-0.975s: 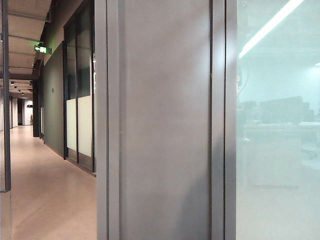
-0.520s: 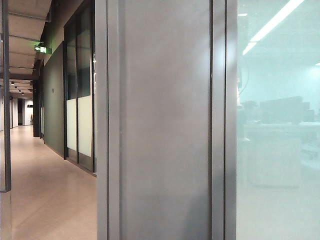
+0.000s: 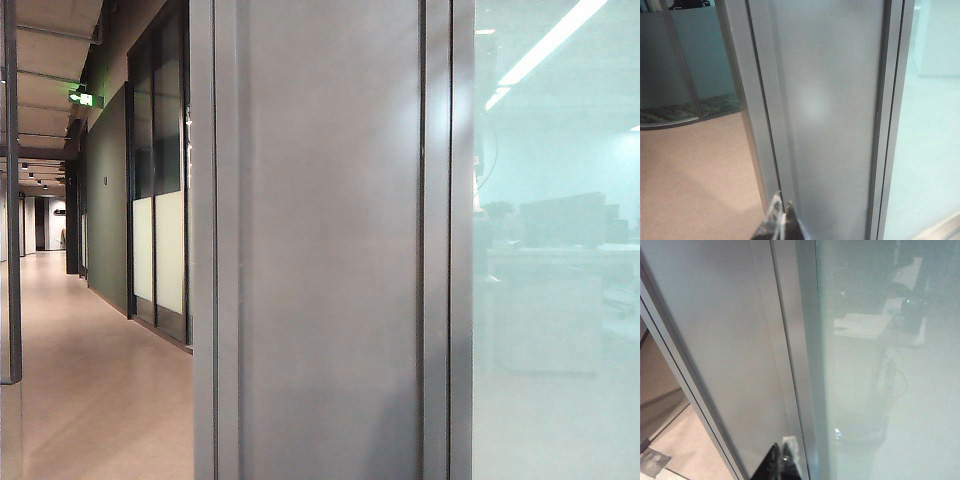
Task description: Raise the arm to find the leftmost switch on the wall and turn on the lights.
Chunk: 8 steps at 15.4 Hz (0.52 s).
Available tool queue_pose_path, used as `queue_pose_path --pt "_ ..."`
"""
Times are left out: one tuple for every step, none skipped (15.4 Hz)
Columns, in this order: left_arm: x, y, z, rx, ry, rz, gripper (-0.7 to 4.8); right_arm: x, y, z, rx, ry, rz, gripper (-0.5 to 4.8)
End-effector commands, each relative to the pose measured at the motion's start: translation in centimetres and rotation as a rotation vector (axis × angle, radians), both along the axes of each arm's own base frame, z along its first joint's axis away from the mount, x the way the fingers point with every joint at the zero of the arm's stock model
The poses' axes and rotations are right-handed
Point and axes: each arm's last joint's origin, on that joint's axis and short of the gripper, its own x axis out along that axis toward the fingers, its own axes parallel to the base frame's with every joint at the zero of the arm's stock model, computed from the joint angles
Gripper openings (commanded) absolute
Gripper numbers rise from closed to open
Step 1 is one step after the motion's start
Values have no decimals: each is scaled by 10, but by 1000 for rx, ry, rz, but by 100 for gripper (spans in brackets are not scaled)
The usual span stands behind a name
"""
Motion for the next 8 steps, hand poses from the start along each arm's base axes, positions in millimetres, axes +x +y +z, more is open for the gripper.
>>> queue_pose_path --pt "0 0 2 -6 -13 -3 -5 -1 0 2 3 -15 1 -1" --pt "0 0 2 -6 -13 -3 -5 -1 0 2 3 -15 1 -1" --pt "0 0 2 -5 -12 -3 -5 -1 0 2 3 -15 1 -1" --pt "0 0 2 5 -9 2 -5 -1 0 2 3 -15 1 -1" --pt "-1 1 1 22 -10 10 -5 -1 0 2 3 -15 1 -1" --pt "-2 3 1 37 -23 29 -5 -1 0 2 3 -15 2 -1" --pt "-3 9 3 56 -57 71 -5 -1 0 2 3 -15 1 -1" --pt "-4 15 5 5 -55 111 -5 -1 0 2 3 -15 1 -1"
